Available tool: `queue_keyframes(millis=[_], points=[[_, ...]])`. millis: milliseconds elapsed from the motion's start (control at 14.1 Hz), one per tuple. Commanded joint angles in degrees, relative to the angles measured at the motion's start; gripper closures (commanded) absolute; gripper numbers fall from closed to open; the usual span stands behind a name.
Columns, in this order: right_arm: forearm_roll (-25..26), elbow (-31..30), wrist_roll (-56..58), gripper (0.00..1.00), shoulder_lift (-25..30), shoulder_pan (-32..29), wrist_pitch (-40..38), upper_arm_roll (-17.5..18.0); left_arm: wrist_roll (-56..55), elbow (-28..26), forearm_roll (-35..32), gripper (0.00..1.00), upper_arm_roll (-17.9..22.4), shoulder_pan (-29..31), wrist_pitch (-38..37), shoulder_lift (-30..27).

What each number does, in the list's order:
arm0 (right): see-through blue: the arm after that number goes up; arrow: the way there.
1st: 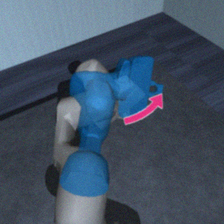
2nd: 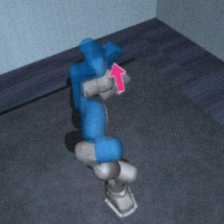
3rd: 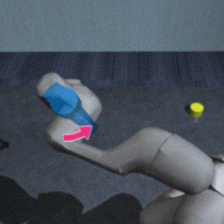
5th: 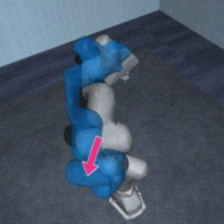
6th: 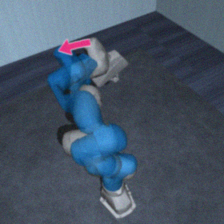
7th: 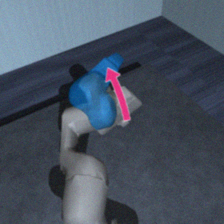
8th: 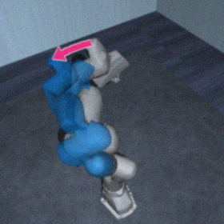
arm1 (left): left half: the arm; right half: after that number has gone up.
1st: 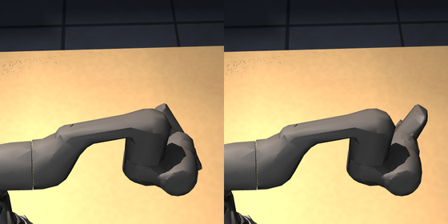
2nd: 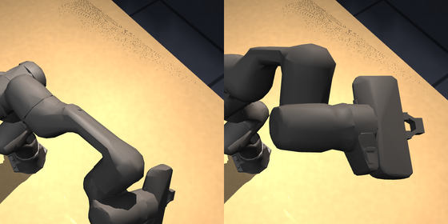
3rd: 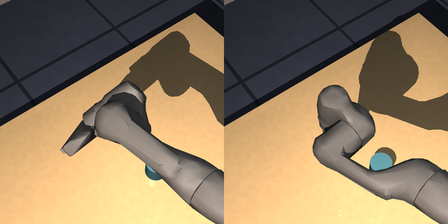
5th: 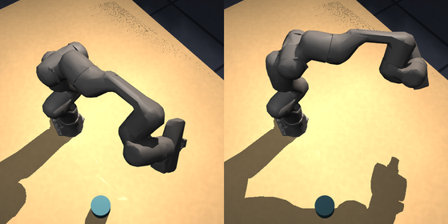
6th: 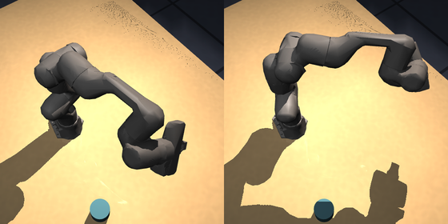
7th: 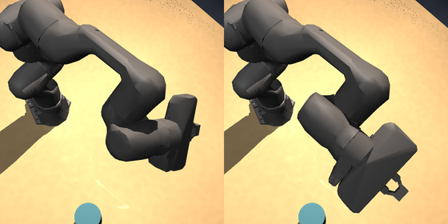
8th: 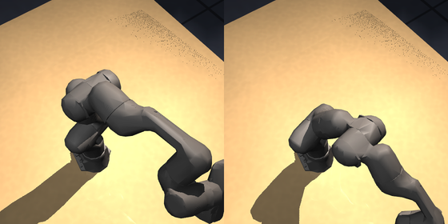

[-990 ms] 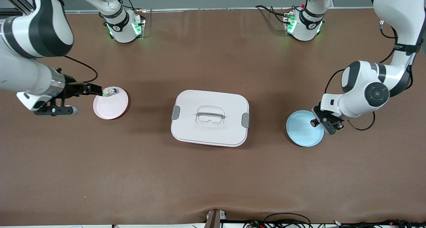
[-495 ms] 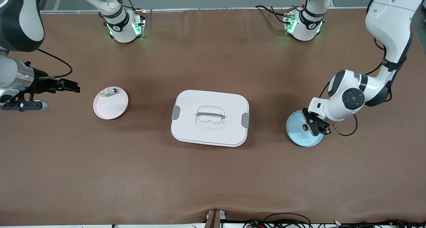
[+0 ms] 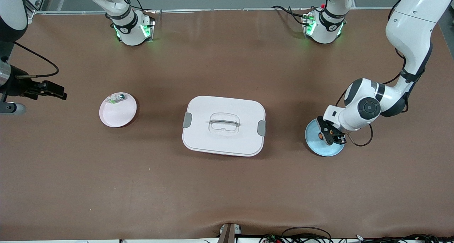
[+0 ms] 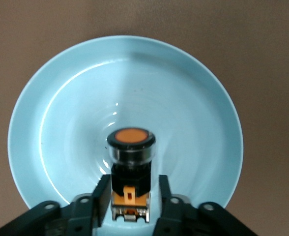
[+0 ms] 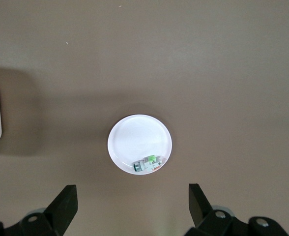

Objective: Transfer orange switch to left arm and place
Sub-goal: 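Lower the switch onto the blue plate and open the left gripper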

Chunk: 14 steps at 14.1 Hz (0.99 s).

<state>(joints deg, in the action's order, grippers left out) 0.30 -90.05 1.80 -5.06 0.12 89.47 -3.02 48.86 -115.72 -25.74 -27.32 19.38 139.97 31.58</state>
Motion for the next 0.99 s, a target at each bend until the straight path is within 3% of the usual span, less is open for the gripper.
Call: queue_keyframes(millis=[0,283,495,919], points=[[1.4,-4.6,0.7,0.00,6.0,-0.8,0.3,0.7,-1.4,1.5,-0.7,0.00,-0.5,-0.2,-0.1,-0.5],[0.8,-15.0,0.6,0.00,14.6,-1.3,7.4,0.7,-7.9,3.7,3.1,0.00,-3.8,0.6,-7.1,-5.5],[-1.4,-14.5,0.5,0.00,14.9,-3.4,7.2,0.6,-11.8,11.8,11.2,0.00,-5.4,0.5,-17.8,-6.6],[-1.6,-11.7,0.6,0.00,14.6,-3.2,5.5,1.0,-30.4,24.5,12.2,0.00,-8.0,0.1,-32.3,-9.2]])
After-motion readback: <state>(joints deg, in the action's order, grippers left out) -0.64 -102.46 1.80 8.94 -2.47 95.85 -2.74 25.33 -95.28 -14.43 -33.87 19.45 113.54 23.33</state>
